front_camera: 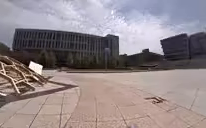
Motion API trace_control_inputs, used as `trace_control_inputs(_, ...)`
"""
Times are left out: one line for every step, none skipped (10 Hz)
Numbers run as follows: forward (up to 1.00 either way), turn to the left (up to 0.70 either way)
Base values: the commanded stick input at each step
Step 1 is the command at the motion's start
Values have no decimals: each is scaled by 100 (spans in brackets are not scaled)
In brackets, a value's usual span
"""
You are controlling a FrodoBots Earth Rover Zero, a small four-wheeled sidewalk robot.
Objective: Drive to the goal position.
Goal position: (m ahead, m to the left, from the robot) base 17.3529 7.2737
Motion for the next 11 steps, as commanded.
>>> trace_control_inputs(45, 0)
trace_control_inputs(45, 0)
trace_control_inputs(45, 0)
trace_control_inputs(45, 0)
trace_control_inputs(45, 0)
trace_control_inputs(45, 0)
trace_control_inputs(45, 0)
trace_control_inputs(45, 0)
trace_control_inputs(45, 0)
trace_control_inputs(45, 0)
trace_control_inputs(45, 0)
